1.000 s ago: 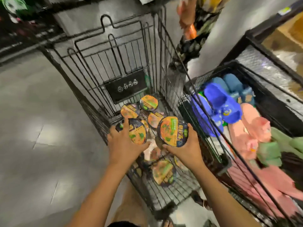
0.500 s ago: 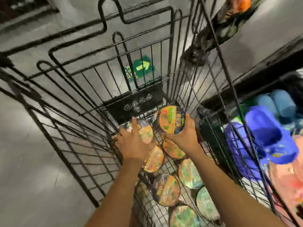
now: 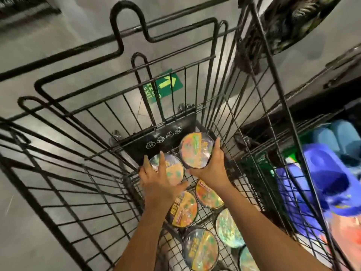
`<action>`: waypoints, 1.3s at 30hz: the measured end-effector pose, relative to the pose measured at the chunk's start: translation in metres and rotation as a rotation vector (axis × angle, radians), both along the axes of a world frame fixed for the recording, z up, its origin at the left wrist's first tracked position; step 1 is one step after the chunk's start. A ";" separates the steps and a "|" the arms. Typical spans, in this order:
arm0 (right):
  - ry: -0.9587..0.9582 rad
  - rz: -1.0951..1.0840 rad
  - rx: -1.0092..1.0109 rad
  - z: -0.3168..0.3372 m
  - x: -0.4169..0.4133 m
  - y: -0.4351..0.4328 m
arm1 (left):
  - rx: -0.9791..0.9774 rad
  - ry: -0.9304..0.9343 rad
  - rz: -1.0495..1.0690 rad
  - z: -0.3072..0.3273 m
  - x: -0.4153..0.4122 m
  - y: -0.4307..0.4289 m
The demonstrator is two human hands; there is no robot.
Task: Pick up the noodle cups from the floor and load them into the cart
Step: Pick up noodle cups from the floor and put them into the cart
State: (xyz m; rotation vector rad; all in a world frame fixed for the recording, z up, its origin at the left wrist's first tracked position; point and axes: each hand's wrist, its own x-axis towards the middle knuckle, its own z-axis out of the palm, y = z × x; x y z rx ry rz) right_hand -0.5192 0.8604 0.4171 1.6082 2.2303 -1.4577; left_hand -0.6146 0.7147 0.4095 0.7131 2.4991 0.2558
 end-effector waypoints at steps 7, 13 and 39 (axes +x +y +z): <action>-0.115 -0.014 -0.077 0.027 0.040 -0.036 | -0.034 -0.057 -0.014 0.025 0.006 0.000; -0.251 0.031 -0.130 0.061 0.115 -0.099 | -0.034 0.002 -0.244 0.063 0.037 -0.025; -0.638 -1.001 0.198 0.158 0.525 -0.569 | 0.048 0.118 -1.418 0.206 0.445 -0.289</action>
